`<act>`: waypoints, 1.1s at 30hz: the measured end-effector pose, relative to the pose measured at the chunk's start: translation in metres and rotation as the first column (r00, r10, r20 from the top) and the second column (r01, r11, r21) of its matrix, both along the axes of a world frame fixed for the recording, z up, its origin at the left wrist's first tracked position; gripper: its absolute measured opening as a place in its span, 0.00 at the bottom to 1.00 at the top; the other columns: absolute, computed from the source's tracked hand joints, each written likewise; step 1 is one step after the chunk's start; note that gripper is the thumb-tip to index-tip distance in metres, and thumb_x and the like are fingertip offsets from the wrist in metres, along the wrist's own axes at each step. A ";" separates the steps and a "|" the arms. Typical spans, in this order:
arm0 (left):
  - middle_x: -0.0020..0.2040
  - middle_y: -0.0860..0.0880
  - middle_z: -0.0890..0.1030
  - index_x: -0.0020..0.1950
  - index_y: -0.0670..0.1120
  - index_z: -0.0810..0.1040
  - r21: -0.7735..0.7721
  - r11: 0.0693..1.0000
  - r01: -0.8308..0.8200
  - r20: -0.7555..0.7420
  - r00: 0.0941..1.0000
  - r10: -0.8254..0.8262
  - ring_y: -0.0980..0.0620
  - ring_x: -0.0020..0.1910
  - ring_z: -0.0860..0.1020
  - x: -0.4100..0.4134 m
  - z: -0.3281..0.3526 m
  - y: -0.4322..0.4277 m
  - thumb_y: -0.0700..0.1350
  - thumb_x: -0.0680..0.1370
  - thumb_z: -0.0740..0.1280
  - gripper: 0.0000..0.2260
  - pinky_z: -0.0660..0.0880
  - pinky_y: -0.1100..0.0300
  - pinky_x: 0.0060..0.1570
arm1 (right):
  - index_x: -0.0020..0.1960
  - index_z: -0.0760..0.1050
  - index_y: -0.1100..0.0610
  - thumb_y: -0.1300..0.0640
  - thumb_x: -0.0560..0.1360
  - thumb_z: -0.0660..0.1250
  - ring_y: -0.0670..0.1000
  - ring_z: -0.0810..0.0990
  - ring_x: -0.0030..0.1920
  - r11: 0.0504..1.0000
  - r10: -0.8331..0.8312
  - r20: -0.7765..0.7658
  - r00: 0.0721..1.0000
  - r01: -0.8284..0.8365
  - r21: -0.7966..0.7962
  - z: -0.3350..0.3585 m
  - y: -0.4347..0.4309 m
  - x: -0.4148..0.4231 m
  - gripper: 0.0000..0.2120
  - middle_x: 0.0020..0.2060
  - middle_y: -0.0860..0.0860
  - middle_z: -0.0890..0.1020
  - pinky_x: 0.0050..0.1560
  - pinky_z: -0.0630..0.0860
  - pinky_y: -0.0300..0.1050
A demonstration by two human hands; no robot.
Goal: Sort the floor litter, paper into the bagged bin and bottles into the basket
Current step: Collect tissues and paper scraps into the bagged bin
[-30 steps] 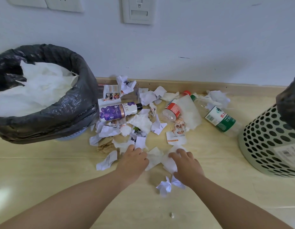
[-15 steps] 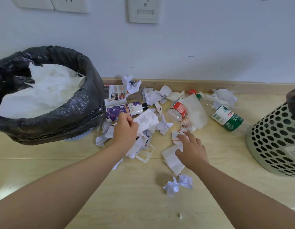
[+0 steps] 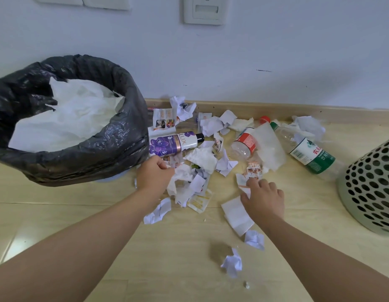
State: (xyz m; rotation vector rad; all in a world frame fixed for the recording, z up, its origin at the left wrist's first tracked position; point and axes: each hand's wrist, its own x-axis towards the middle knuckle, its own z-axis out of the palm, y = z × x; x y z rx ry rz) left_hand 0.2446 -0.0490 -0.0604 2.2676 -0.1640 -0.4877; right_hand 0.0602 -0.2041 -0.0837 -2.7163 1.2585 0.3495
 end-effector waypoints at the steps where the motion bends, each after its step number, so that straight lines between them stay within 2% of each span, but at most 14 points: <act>1: 0.31 0.52 0.70 0.33 0.46 0.66 0.010 1.000 -0.004 0.028 1.000 0.004 0.52 0.32 0.68 0.000 0.000 0.000 0.38 0.72 0.68 0.13 0.63 0.61 0.31 | 0.69 0.64 0.46 0.45 0.78 0.57 0.55 0.67 0.64 1.000 -0.005 0.007 1.000 0.005 0.009 0.000 -0.002 0.002 0.20 0.66 0.50 0.69 0.62 0.63 0.47; 4: 0.32 0.52 0.69 0.33 0.47 0.64 0.010 1.000 -0.028 0.052 0.998 0.027 0.53 0.31 0.67 0.002 -0.001 0.001 0.35 0.74 0.64 0.14 0.63 0.61 0.30 | 0.71 0.59 0.38 0.40 0.76 0.60 0.58 0.59 0.71 0.972 -0.016 -0.042 0.999 0.026 0.234 -0.002 -0.005 0.008 0.25 0.75 0.51 0.52 0.68 0.62 0.52; 6: 0.34 0.53 0.70 0.34 0.48 0.64 -0.008 0.999 -0.037 0.039 0.999 0.037 0.51 0.34 0.70 0.002 0.000 0.001 0.36 0.75 0.64 0.14 0.64 0.61 0.31 | 0.72 0.57 0.37 0.40 0.76 0.60 0.59 0.55 0.73 0.929 0.006 -0.098 0.995 0.031 0.369 -0.007 -0.003 0.011 0.26 0.76 0.52 0.49 0.69 0.62 0.54; 10: 0.42 0.50 0.72 0.36 0.49 0.63 -0.082 0.995 -0.061 -0.020 0.998 0.059 0.43 0.47 0.78 0.004 -0.004 0.002 0.33 0.74 0.63 0.14 0.70 0.55 0.39 | 0.74 0.55 0.39 0.41 0.77 0.59 0.60 0.51 0.75 0.931 0.056 -0.134 0.989 -0.004 0.365 -0.010 -0.001 0.013 0.27 0.77 0.53 0.48 0.71 0.61 0.56; 13: 0.51 0.46 0.74 0.39 0.51 0.67 -0.081 0.993 -0.085 -0.033 0.996 0.083 0.45 0.47 0.77 0.003 -0.004 0.002 0.33 0.73 0.63 0.13 0.73 0.53 0.41 | 0.75 0.54 0.44 0.43 0.78 0.57 0.58 0.51 0.75 0.937 0.101 -0.146 0.984 -0.045 0.346 -0.008 0.000 0.013 0.27 0.77 0.53 0.48 0.70 0.60 0.56; 15: 0.48 0.46 0.75 0.42 0.48 0.70 -0.100 0.991 -0.089 -0.060 0.995 0.083 0.48 0.43 0.74 0.002 -0.002 0.001 0.34 0.73 0.63 0.09 0.70 0.58 0.37 | 0.74 0.56 0.49 0.45 0.79 0.57 0.56 0.55 0.75 0.942 0.107 -0.140 0.984 -0.055 0.332 -0.006 0.003 0.014 0.26 0.76 0.52 0.53 0.69 0.61 0.54; 18: 0.43 0.49 0.77 0.42 0.47 0.75 -0.132 0.989 -0.069 -0.101 0.993 0.055 0.51 0.40 0.73 -0.003 0.003 -0.001 0.36 0.73 0.63 0.07 0.67 0.61 0.33 | 0.67 0.66 0.54 0.48 0.79 0.57 0.54 0.67 0.67 0.965 0.098 -0.079 0.992 -0.075 0.251 -0.001 0.004 0.018 0.20 0.67 0.52 0.70 0.62 0.66 0.49; 20: 0.42 0.51 0.77 0.46 0.46 0.77 -0.138 0.989 -0.051 -0.132 0.991 0.033 0.55 0.37 0.72 -0.006 0.009 -0.003 0.37 0.74 0.64 0.06 0.66 0.63 0.32 | 0.62 0.73 0.57 0.53 0.78 0.59 0.54 0.73 0.60 0.973 -0.015 0.105 0.994 -0.009 0.231 0.006 0.005 0.021 0.15 0.59 0.53 0.77 0.57 0.69 0.47; 22: 0.41 0.54 0.75 0.49 0.47 0.77 -0.160 0.985 -0.064 -0.171 0.985 0.036 0.60 0.36 0.70 -0.008 0.013 -0.006 0.38 0.75 0.64 0.06 0.65 0.65 0.31 | 0.57 0.76 0.60 0.60 0.78 0.58 0.54 0.75 0.52 0.955 -0.178 0.343 0.922 0.078 0.286 0.015 0.005 0.025 0.12 0.53 0.54 0.80 0.50 0.71 0.45; 25: 0.43 0.54 0.74 0.50 0.48 0.77 -0.196 0.978 -0.078 -0.218 0.975 0.034 0.60 0.36 0.69 -0.008 0.013 -0.013 0.37 0.76 0.62 0.08 0.66 0.66 0.33 | 0.59 0.74 0.56 0.63 0.77 0.58 0.52 0.75 0.45 0.870 -0.424 0.550 0.720 0.154 0.468 0.030 0.010 0.040 0.12 0.46 0.50 0.77 0.44 0.71 0.43; 27: 0.49 0.52 0.75 0.53 0.48 0.77 -0.216 0.975 -0.053 -0.239 0.971 0.000 0.61 0.38 0.69 -0.010 0.015 -0.017 0.36 0.76 0.60 0.11 0.67 0.66 0.34 | 0.59 0.69 0.52 0.64 0.76 0.60 0.52 0.77 0.45 0.770 -0.549 0.577 0.605 0.098 0.630 0.037 0.020 0.053 0.13 0.47 0.49 0.76 0.42 0.73 0.43; 28: 0.51 0.52 0.75 0.53 0.49 0.77 -0.225 0.974 -0.032 -0.254 0.967 -0.026 0.60 0.38 0.70 -0.013 0.015 -0.019 0.36 0.77 0.59 0.12 0.68 0.65 0.35 | 0.57 0.67 0.51 0.64 0.76 0.61 0.52 0.79 0.45 0.708 -0.594 0.556 0.582 0.048 0.705 0.039 0.026 0.059 0.14 0.48 0.50 0.76 0.40 0.73 0.41; 31: 0.48 0.51 0.76 0.55 0.49 0.77 -0.292 0.955 -0.049 -0.356 0.933 -0.061 0.57 0.39 0.73 -0.020 0.018 -0.024 0.38 0.80 0.57 0.12 0.71 0.62 0.38 | 0.53 0.68 0.52 0.64 0.75 0.63 0.50 0.77 0.40 0.553 -0.603 0.436 0.668 -0.044 0.832 0.041 0.050 0.074 0.10 0.46 0.53 0.78 0.41 0.75 0.42; 33: 0.50 0.48 0.79 0.54 0.50 0.76 -0.340 0.934 -0.113 -0.455 0.889 -0.059 0.50 0.46 0.78 -0.023 0.019 -0.024 0.41 0.81 0.57 0.09 0.75 0.57 0.45 | 0.49 0.72 0.52 0.64 0.76 0.61 0.51 0.77 0.40 0.482 -0.587 0.385 0.712 -0.075 0.873 0.041 0.062 0.079 0.08 0.44 0.53 0.78 0.47 0.76 0.48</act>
